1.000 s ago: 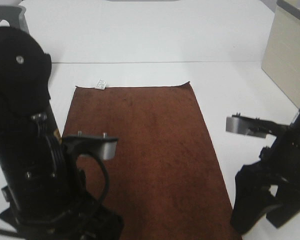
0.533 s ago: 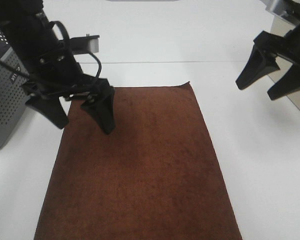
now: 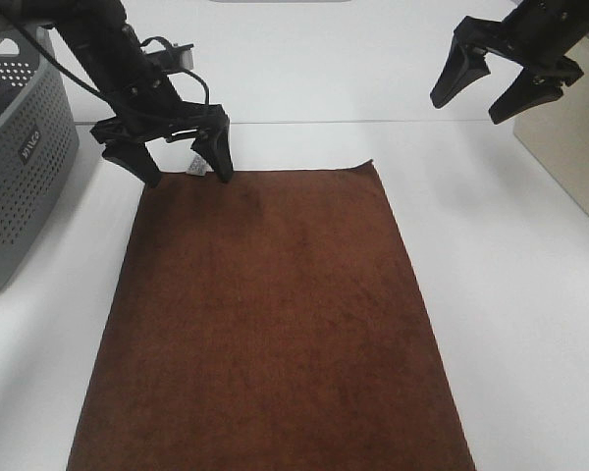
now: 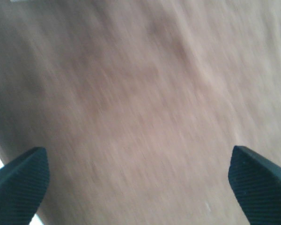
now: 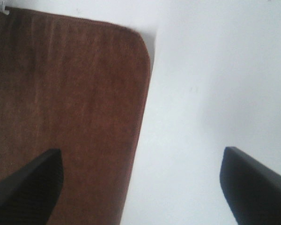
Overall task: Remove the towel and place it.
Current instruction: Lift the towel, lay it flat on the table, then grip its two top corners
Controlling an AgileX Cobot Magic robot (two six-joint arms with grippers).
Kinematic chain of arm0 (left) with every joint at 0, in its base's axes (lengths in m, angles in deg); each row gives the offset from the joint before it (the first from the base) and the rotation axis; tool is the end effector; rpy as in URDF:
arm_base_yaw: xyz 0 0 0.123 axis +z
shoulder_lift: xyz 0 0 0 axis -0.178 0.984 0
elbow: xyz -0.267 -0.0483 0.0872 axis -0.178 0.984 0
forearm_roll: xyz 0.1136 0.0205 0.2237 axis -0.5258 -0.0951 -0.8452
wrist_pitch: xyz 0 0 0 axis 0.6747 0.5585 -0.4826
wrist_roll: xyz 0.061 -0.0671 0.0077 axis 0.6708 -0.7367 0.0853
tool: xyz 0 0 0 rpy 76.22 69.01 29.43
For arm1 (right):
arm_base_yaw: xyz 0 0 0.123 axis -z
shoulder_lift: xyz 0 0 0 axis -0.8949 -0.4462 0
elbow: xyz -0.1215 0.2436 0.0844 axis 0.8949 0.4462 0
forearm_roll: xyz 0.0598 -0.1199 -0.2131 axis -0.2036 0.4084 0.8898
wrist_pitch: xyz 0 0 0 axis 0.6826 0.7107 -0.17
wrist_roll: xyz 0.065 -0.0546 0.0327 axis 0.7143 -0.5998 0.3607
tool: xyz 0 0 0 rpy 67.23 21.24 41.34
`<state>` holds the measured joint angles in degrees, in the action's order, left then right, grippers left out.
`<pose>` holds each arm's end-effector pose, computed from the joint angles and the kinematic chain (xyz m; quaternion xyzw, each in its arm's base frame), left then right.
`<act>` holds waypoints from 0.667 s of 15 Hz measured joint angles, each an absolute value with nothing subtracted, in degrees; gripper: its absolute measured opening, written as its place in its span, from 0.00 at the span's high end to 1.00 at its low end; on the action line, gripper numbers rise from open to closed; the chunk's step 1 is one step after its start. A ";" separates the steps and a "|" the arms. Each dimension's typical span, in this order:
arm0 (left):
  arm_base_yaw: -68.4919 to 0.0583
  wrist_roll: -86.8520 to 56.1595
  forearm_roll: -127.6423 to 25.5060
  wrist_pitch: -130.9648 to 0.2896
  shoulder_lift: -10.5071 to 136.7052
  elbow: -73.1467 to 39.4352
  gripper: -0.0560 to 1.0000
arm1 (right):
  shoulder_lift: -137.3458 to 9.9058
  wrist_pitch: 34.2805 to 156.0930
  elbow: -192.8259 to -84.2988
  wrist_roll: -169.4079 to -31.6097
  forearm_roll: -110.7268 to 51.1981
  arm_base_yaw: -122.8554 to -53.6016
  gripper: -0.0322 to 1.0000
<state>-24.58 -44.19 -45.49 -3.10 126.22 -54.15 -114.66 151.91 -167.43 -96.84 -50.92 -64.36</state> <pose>0.4730 -0.1490 0.1641 0.1133 0.9777 -0.1625 0.0690 0.4641 0.0473 0.2349 -0.0947 0.9590 0.2179 0.1549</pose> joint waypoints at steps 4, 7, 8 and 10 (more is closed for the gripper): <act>-22.06 -45.17 -45.54 -0.18 136.42 -69.79 0.04 | -126.40 153.92 -178.95 -96.84 -48.97 -64.36 0.11; -18.96 -46.02 -45.09 -0.12 138.48 -73.40 0.04 | -131.33 154.60 -183.76 -96.61 -48.91 -64.36 0.11; -17.42 -46.02 -44.86 -0.01 138.48 -73.63 0.04 | -132.07 154.09 -183.94 -95.75 -48.91 -64.36 0.11; -16.21 -46.02 -44.86 0.05 138.48 -73.75 0.04 | -132.36 152.71 -183.94 -95.35 -48.86 -64.47 0.10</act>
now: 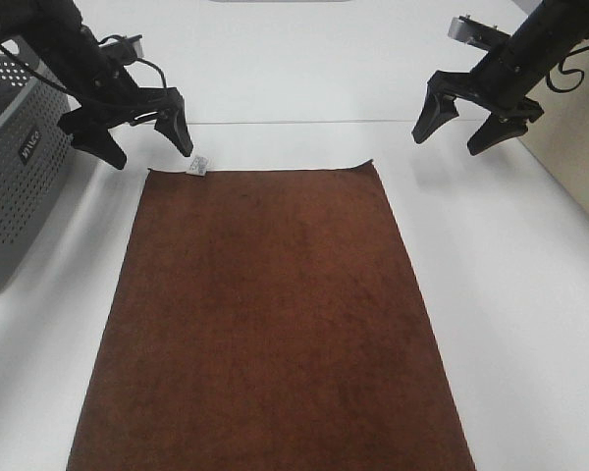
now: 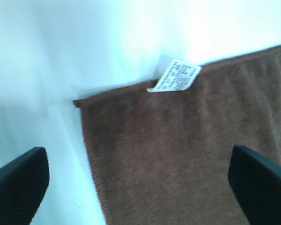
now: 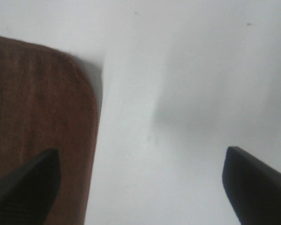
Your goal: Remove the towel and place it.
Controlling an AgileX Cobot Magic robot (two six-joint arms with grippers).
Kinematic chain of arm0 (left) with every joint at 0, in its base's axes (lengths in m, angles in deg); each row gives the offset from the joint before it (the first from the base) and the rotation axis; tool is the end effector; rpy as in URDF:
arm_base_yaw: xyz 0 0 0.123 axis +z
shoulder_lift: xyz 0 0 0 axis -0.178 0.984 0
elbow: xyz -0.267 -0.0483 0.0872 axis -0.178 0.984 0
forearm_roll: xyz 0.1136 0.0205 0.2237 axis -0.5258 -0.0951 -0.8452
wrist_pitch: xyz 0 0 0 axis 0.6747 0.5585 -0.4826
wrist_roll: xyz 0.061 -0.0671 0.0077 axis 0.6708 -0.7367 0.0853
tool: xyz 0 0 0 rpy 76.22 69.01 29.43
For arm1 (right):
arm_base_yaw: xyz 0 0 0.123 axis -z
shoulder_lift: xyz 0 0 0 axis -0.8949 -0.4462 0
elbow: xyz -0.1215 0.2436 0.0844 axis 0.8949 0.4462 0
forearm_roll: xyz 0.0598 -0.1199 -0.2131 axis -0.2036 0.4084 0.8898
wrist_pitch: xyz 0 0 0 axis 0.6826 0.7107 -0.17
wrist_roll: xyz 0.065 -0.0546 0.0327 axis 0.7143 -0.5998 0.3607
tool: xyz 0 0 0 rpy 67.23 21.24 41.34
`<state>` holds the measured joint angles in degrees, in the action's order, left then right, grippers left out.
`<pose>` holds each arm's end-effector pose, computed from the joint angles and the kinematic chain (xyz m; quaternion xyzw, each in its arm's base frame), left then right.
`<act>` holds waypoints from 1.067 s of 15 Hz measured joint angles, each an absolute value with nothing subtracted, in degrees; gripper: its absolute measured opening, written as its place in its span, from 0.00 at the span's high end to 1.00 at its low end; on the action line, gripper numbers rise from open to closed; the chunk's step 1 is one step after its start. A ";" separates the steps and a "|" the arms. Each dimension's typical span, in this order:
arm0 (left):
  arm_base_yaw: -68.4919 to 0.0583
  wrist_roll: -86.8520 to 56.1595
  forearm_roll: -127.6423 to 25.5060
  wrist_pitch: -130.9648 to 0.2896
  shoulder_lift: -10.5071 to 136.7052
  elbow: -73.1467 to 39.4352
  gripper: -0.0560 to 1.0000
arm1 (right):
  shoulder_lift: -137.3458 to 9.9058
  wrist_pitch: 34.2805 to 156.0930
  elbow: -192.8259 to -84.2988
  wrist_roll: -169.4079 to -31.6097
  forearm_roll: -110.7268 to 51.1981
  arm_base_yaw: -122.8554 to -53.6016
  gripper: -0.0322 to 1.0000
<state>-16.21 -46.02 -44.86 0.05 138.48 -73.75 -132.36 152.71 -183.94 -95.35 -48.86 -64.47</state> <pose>0.5287 -0.0841 0.1452 0.0388 0.9783 -0.1687 0.1137 0.5159 0.0467 0.1598 -0.0885 0.9655 0.2056 0.1333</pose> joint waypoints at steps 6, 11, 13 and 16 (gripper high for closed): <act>-12.77 -43.68 -43.31 0.16 138.48 -70.88 0.04 | -135.40 147.90 -184.45 -93.86 -47.94 -67.74 0.10; -12.09 -40.70 -43.02 0.45 140.54 -70.25 0.04 | -136.43 144.81 -184.45 -93.75 -47.19 -68.94 0.10; -12.03 -40.58 -41.65 0.39 140.95 -70.37 0.04 | -138.09 144.69 -184.51 -93.46 -46.51 -70.32 0.10; -12.03 -40.41 -40.85 0.34 141.12 -70.48 0.04 | -139.12 144.23 -184.74 -92.26 -46.56 -70.49 0.10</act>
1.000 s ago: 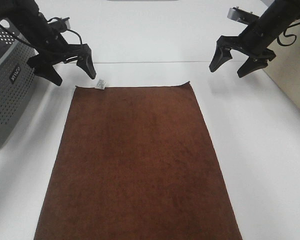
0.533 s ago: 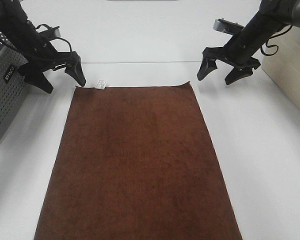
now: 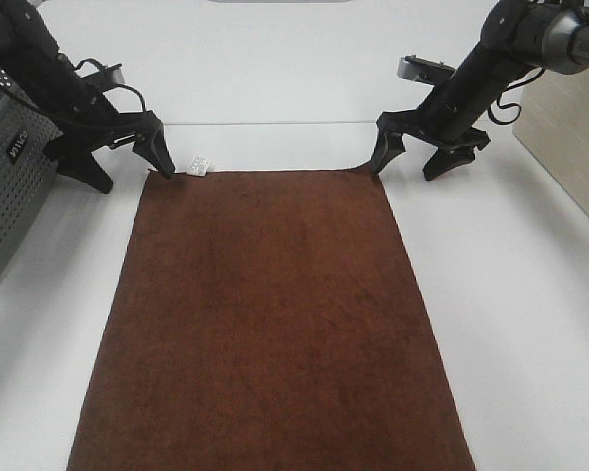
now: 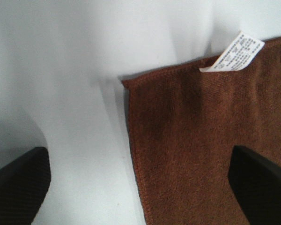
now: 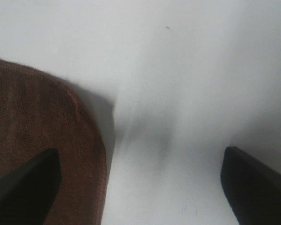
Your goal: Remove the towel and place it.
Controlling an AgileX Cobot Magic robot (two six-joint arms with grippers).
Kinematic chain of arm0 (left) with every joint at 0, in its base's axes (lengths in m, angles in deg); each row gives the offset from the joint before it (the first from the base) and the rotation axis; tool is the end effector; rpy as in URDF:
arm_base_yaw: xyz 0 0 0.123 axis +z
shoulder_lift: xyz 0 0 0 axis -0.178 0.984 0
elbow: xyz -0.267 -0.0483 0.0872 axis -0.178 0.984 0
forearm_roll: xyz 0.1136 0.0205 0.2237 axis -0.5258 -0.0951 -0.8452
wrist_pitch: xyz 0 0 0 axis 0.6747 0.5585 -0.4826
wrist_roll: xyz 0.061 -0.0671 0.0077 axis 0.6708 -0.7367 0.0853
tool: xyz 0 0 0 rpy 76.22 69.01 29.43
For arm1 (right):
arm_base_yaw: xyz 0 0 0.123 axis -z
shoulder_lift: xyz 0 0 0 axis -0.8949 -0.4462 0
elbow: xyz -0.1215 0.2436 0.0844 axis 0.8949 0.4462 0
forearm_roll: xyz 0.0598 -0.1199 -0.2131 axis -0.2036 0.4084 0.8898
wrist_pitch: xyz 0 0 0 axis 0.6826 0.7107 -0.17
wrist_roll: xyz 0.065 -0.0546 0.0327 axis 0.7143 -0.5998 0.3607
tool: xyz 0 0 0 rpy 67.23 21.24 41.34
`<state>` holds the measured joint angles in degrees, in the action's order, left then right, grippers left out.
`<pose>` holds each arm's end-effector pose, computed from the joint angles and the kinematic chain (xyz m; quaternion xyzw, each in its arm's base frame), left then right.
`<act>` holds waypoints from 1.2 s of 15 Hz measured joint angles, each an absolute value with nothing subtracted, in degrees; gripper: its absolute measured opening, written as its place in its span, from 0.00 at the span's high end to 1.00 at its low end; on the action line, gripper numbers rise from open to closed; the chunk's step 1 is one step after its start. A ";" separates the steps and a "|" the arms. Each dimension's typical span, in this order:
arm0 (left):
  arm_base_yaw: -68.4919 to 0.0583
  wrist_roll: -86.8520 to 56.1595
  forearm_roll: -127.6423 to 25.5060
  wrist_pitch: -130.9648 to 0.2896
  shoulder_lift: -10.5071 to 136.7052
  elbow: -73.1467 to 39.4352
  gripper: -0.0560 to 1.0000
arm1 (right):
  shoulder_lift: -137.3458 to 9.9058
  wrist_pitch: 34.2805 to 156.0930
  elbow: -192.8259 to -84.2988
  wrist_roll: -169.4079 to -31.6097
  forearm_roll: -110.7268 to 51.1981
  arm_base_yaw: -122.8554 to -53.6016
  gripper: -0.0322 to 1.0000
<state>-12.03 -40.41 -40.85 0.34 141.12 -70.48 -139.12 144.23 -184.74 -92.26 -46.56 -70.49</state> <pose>0.5274 -0.0508 0.1075 0.0329 0.9778 -0.1924 0.0762 0.5240 0.0968 0.1027 -0.0945 0.9685 0.1859 0.1364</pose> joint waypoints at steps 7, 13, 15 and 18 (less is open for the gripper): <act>-13.29 -41.33 -40.56 0.34 141.12 -70.48 0.04 | -139.29 143.72 -185.08 -90.88 -46.39 -71.92 0.10; -19.76 -44.08 -40.22 0.16 141.23 -70.48 0.07 | -139.41 141.94 -185.08 -90.88 -46.56 -77.02 0.11; -19.76 -44.53 -40.10 0.11 141.23 -70.48 0.09 | -139.47 140.80 -185.08 -90.88 -46.56 -77.88 0.12; -19.76 -44.82 -40.10 0.11 141.29 -70.48 0.12 | -139.69 139.76 -185.08 -90.71 -47.71 -78.05 0.19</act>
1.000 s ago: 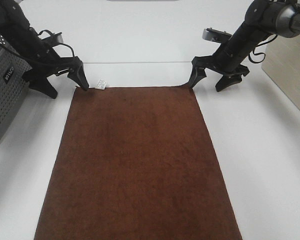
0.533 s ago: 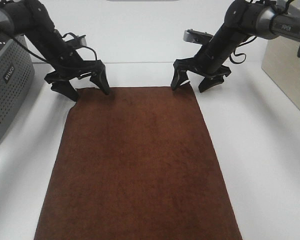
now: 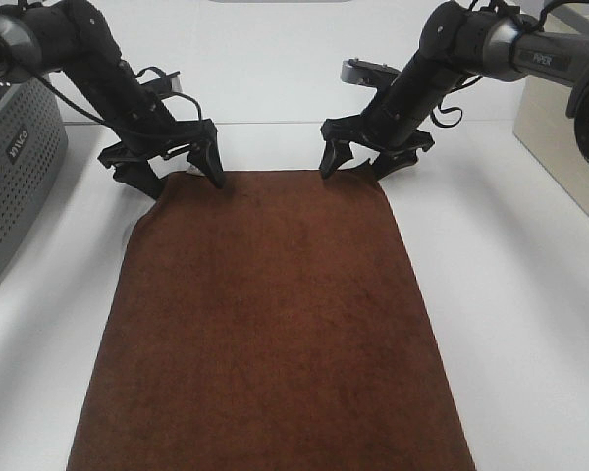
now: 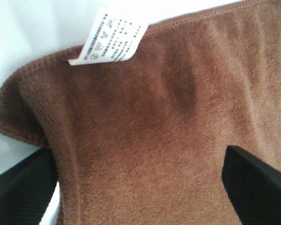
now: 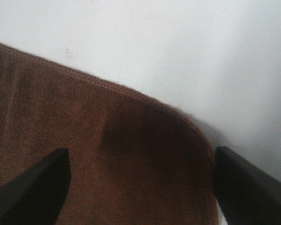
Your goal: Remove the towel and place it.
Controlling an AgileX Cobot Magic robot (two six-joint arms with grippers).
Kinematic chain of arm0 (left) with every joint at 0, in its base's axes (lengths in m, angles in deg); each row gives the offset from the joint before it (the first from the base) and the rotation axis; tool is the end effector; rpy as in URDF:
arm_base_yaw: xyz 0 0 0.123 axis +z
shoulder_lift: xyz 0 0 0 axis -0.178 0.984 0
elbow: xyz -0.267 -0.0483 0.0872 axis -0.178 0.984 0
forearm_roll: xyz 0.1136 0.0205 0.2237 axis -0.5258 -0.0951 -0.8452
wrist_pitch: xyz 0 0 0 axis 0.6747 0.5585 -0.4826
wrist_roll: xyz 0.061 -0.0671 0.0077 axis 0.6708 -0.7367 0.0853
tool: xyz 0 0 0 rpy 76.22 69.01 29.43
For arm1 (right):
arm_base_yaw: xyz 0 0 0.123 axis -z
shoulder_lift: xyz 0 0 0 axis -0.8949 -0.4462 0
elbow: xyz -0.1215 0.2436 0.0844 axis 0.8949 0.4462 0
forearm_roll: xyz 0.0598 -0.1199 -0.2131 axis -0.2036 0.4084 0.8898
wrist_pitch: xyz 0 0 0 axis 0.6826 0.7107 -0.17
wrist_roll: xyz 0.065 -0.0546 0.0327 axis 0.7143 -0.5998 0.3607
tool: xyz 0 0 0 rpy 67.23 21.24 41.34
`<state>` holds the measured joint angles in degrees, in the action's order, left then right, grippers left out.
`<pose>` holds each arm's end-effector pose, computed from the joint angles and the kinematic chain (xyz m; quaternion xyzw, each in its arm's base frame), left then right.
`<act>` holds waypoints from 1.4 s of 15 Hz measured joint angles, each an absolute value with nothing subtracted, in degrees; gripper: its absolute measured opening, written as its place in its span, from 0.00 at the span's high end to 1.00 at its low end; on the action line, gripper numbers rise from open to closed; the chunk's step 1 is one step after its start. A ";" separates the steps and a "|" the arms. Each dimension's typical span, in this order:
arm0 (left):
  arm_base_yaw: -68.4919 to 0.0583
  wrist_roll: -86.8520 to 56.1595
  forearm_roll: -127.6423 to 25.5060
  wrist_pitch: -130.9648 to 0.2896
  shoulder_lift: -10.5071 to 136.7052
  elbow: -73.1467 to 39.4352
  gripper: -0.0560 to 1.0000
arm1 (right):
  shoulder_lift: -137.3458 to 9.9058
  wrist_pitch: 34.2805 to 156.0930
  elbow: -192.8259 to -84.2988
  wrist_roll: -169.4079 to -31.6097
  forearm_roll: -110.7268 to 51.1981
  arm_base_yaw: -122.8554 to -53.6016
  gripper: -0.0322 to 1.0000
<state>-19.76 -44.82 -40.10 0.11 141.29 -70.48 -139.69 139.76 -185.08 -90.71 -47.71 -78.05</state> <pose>0.5160 -0.1223 0.1064 0.0585 0.9754 -0.2053 0.0556 0.5141 0.1665 0.1013 -0.1314 0.9579 0.2016 0.1565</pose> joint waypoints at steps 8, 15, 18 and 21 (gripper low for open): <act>-19.76 -46.20 -39.93 -0.07 141.40 -70.48 0.18 | -140.10 138.10 -185.08 -90.71 -44.85 -78.05 0.49; -19.76 -46.20 -43.77 -0.24 141.92 -70.48 0.66 | -140.50 137.59 -185.08 -90.65 -43.36 -78.05 0.96; -19.76 -44.02 -44.46 -0.87 142.15 -70.42 0.90 | -140.50 136.84 -185.08 -90.54 -41.58 -78.11 0.96; -19.76 -42.36 -44.68 -1.78 142.15 -70.42 0.94 | -140.50 136.38 -185.08 -90.48 -40.78 -78.11 0.96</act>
<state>-19.76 -42.36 -44.68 -1.78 142.15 -70.42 -140.50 136.38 -185.08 -90.48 -40.78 -78.11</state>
